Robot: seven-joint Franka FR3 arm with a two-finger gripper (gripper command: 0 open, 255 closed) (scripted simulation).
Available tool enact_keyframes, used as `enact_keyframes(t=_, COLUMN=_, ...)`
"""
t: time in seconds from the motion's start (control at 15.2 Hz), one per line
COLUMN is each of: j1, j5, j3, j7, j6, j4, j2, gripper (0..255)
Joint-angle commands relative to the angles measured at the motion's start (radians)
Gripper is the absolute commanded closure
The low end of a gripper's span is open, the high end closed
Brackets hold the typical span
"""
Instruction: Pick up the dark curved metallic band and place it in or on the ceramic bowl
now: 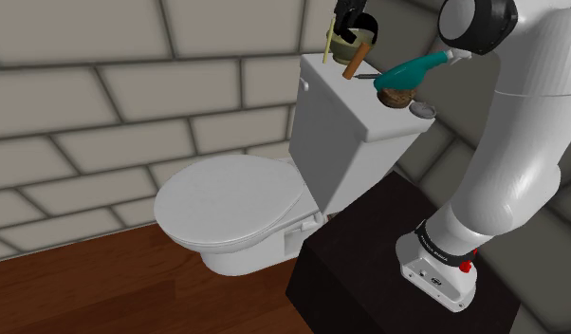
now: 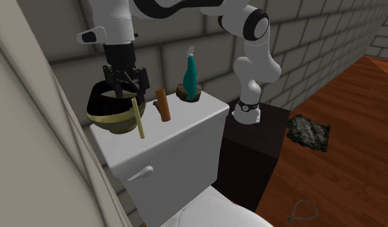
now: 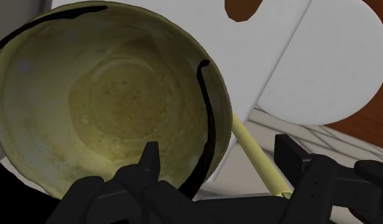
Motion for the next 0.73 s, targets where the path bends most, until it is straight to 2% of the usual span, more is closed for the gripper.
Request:
enact_keyframes(t=0.0, j1=0.000, j5=0.000, j3=0.000, j7=0.000, j6=0.000, j4=0.000, j2=0.000, gripper=0)
enact_keyframes(t=0.07, j1=0.000, j5=0.000, j3=0.000, j7=0.000, j6=0.001, j4=-0.001, j2=0.000, gripper=0)
enact_keyframes(t=0.33, j1=-0.045, j5=0.019, j3=0.001, j7=0.012, j6=-0.164, j4=0.222, j2=0.058, gripper=0)
enact_keyframes(t=0.66, j1=-0.045, j5=0.019, j3=0.002, j7=0.012, j6=-0.164, j4=0.222, j2=0.058, gripper=0)
